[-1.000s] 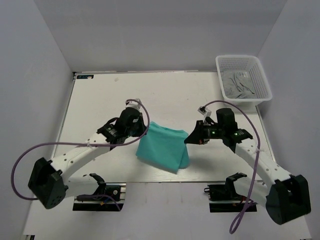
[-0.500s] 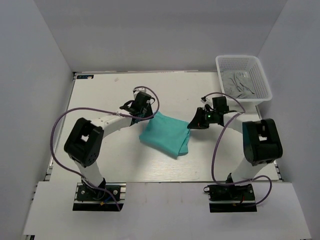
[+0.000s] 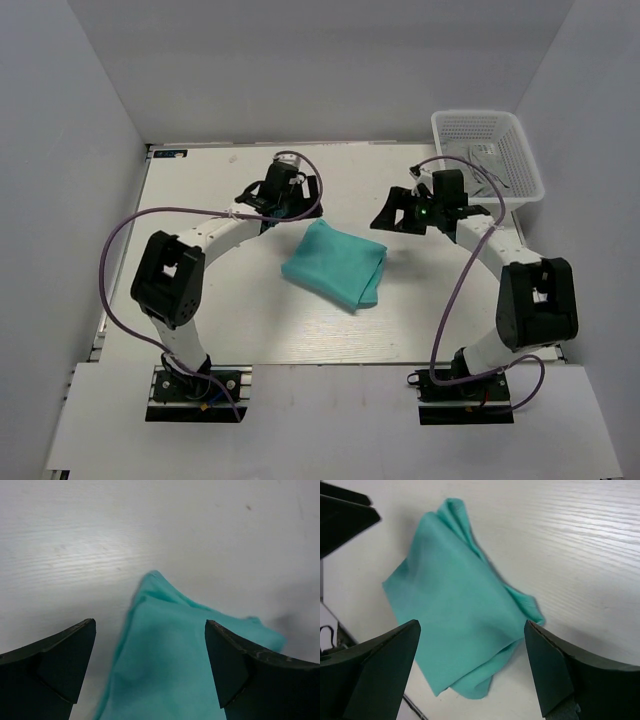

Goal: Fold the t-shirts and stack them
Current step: Smooth out wrinkles on the folded tshirt, then put the neatly folded tshirt into the corner of the board with the left arm

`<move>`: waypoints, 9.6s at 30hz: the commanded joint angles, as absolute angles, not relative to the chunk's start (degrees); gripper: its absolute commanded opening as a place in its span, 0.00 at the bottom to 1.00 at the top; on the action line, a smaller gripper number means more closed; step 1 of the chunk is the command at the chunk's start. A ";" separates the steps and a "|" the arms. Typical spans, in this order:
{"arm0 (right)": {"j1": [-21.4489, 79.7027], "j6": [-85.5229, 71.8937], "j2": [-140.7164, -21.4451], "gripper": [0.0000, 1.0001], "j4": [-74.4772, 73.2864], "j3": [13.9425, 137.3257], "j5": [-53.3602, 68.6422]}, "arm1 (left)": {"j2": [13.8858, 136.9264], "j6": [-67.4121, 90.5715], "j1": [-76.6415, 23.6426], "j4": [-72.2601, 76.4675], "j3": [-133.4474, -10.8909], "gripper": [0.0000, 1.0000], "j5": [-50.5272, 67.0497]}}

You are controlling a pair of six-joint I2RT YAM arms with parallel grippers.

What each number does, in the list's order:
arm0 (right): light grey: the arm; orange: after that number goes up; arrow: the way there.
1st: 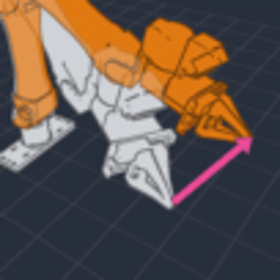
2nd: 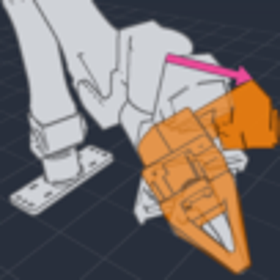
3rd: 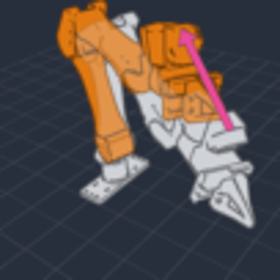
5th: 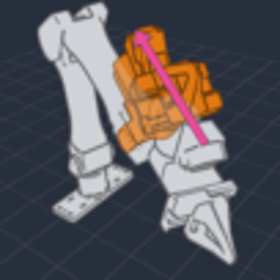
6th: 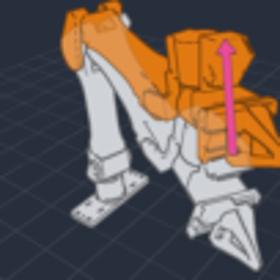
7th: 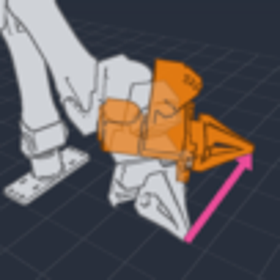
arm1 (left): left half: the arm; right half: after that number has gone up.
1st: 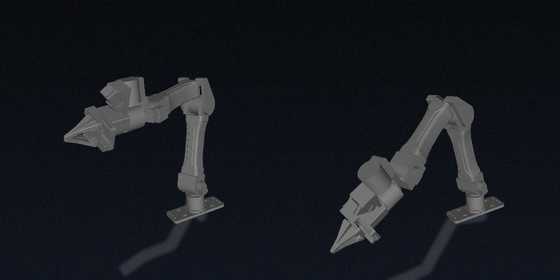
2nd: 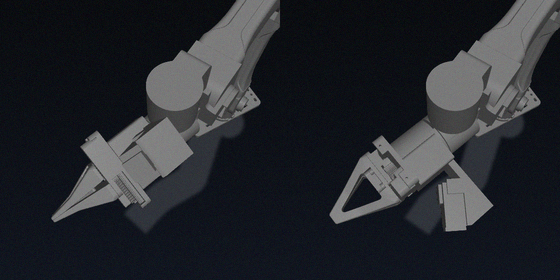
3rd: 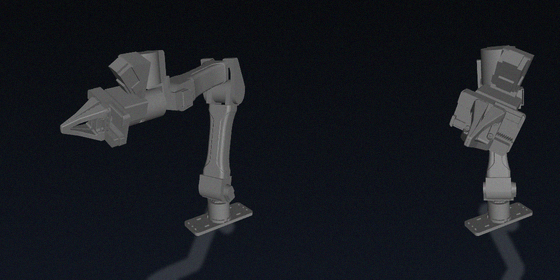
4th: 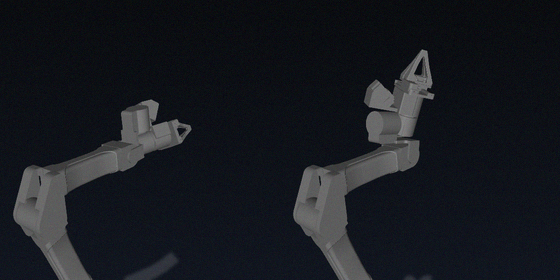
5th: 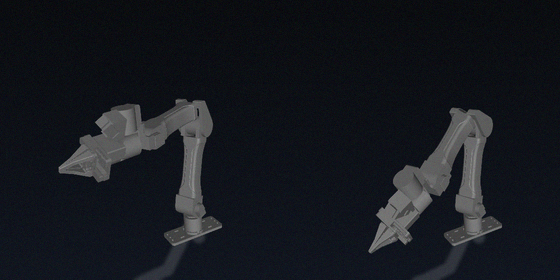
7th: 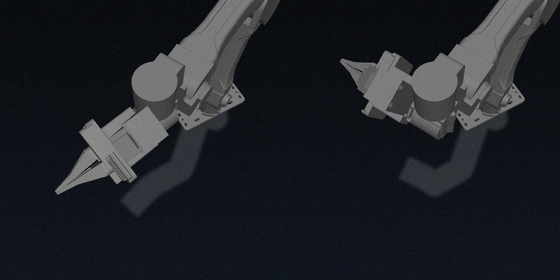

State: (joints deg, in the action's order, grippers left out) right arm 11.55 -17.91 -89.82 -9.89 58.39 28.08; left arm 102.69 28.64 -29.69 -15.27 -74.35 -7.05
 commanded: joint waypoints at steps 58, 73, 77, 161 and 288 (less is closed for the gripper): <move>23.11 -14.94 -88.15 0.55 -21.36 52.99 23.20 | 101.16 31.20 -31.20 -8.96 -56.34 1.00 10.72; 23.38 -12.92 -94.31 0.20 -18.02 54.40 25.31 | 102.39 31.20 -31.20 -8.96 -56.87 1.00 11.86; 23.29 -9.77 -92.91 0.00 -15.47 55.19 31.35 | 103.62 31.73 -31.20 -8.96 -57.39 1.00 11.87; 18.10 -15.21 -95.45 0.00 -11.60 56.78 42.98 | 104.85 35.68 -31.20 -15.38 -60.12 1.00 4.04; 12.48 -19.78 -85.34 0.90 -7.65 55.11 15.03 | 151.00 -30.76 7.73 0.96 -127.71 0.36 -36.91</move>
